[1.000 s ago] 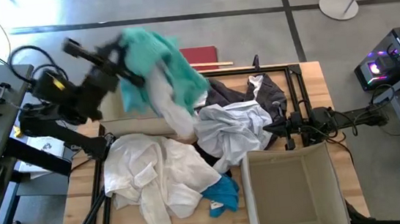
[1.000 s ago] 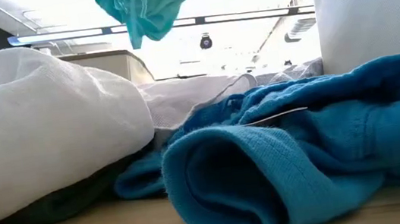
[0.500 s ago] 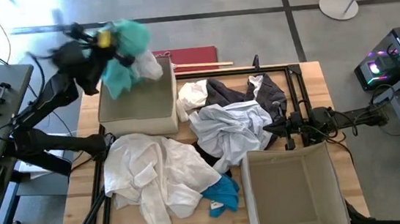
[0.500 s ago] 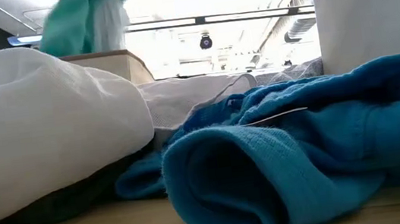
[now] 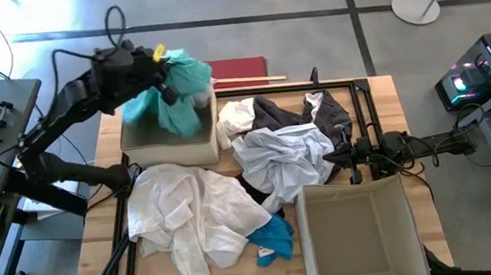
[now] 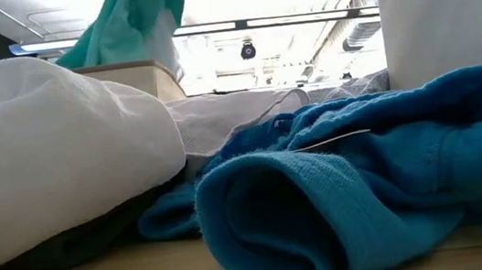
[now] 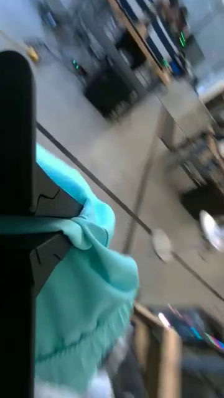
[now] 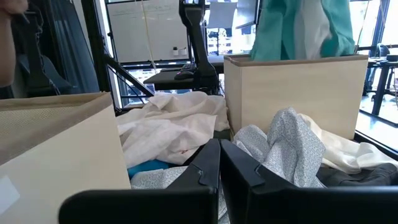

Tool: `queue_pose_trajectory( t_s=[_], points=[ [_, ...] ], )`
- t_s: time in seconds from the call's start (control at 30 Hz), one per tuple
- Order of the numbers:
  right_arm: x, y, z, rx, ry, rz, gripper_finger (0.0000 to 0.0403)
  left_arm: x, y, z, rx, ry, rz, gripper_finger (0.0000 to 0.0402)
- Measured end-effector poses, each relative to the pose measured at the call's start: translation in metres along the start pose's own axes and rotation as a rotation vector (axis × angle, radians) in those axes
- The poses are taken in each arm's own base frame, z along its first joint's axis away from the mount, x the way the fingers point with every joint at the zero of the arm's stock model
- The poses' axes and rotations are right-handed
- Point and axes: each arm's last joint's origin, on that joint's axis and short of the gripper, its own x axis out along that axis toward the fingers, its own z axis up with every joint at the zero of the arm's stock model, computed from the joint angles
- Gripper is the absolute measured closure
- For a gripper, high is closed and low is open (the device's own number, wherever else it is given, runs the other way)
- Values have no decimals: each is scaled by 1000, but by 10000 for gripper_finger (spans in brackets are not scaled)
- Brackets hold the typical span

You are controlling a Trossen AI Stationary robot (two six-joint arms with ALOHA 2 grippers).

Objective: Sort clothes
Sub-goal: Put the light blue shorts into the top laundry organizer

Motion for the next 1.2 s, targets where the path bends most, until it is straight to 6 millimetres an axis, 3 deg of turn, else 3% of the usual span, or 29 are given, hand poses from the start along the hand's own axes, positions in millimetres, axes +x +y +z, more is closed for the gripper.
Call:
queue_pose_trajectory(
  t_s=[0.23, 0.37, 0.47, 0.73, 0.97, 1.07, 1.2],
  points=[
    [0, 0, 0, 0, 0, 0, 402, -42, 9, 27, -76, -142, -122, 401],
    [0, 0, 0, 0, 0, 0, 402, -45, 7, 26, -59, -119, -143, 401],
    [0, 0, 0, 0, 0, 0, 402, -35, 3, 22, -31, -44, -128, 401],
    [0, 0, 0, 0, 0, 0, 402, 32, -3, -5, 103, 371, 61, 401],
    [0, 0, 0, 0, 0, 0, 402, 103, 18, -34, 182, 660, 304, 401],
    [0, 0, 0, 0, 0, 0, 402, 128, 25, -49, 136, 740, 250, 401],
    [0, 0, 0, 0, 0, 0, 402, 157, 20, -73, 78, 884, 63, 401]
  ],
)
